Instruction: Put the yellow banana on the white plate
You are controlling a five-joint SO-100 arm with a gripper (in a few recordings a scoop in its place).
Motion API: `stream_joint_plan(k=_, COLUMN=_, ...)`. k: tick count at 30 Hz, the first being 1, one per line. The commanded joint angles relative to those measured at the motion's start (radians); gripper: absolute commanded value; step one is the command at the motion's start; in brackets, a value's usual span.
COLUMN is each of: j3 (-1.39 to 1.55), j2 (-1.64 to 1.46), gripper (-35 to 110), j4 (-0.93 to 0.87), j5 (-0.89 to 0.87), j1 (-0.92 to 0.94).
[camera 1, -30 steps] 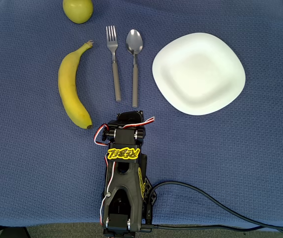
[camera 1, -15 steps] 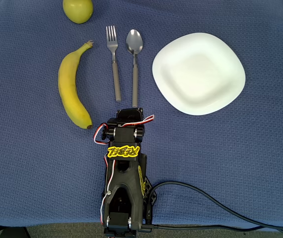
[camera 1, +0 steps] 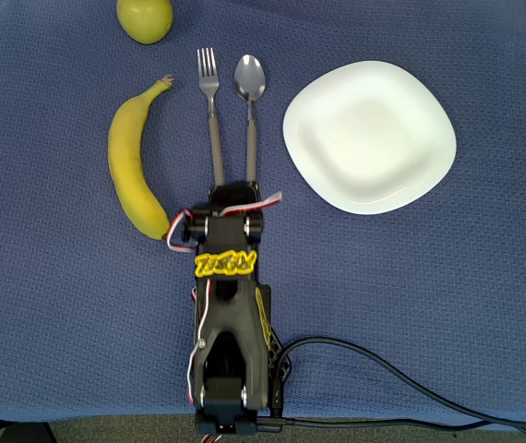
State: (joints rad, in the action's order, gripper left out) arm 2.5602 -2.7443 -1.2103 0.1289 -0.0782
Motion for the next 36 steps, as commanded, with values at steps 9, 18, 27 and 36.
stream_joint_plan(k=9, j3=-0.456, j2=0.393, gripper=7, j4=-0.081, j5=-0.287, j1=-0.052)
stream_joint_plan(k=18, j3=-0.71, j2=0.71, gripper=8, j4=-0.049, j5=-0.282, j1=-0.156)
stream_joint_plan(k=27, j3=-0.854, j2=0.887, gripper=3, j4=-0.037, j5=0.514, j1=-0.212)
stream_joint_plan(k=36, j3=-0.822, j2=0.942, gripper=2, j4=-0.049, j5=1.187, j1=-0.244)
